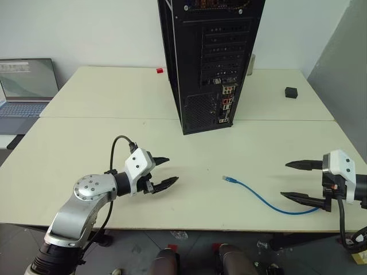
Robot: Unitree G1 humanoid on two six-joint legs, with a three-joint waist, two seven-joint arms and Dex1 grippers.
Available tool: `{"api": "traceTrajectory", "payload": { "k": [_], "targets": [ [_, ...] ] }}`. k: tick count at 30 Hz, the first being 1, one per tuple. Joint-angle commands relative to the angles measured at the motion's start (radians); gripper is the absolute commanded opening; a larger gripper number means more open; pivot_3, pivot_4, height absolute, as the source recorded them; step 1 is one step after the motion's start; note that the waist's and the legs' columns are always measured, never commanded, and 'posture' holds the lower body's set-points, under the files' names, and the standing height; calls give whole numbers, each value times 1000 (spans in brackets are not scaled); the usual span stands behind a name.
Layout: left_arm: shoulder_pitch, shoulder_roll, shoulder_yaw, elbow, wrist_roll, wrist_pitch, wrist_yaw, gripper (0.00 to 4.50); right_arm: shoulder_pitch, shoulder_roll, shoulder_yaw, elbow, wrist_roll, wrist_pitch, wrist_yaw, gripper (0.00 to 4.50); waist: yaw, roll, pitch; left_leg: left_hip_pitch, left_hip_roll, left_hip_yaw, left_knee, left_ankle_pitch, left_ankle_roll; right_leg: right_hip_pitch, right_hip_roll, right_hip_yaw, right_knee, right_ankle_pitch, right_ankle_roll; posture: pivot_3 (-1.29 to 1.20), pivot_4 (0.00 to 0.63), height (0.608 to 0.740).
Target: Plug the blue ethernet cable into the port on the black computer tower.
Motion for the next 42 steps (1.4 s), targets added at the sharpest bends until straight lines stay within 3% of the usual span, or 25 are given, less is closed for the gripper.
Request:
{"api": "traceTrajectory", "payload": {
  "k": [1, 26, 34, 42],
  "targets": [
    [11, 9, 18, -43, -25, -23, -19, 3615, -12, 2, -8, -8, -14, -18, 6, 4481, 0, 0, 0, 0, 0, 0, 0, 0, 0, 0, 0, 0, 0, 0, 0, 0, 150, 740],
    [59, 7, -14, -108, -11, -24, -22, 3615, -23, 61, 34, -75, -17, 36, -47, 4481, 0, 0, 0, 0, 0, 0, 0, 0, 0, 0, 0, 0, 0, 0, 0, 0, 150, 740],
    [68, 38, -60, -128, 22, -35, -41, 3615, -73, 155, 176, -102, -74, 67, -154, 4481, -1, 0, 0, 0, 0, 0, 0, 0, 0, 0, 0, 0, 0, 0, 0, 0, 150, 740],
    [43, 44, -115, -106, 71, -33, -33, 3615, -204, 339, 373, 87, -193, 4, -212, 4481, 0, -1, 1, 0, 0, -1, 0, 0, 0, 0, 0, 0, 0, 0, -1, 0, 150, 740]
  ]
}}
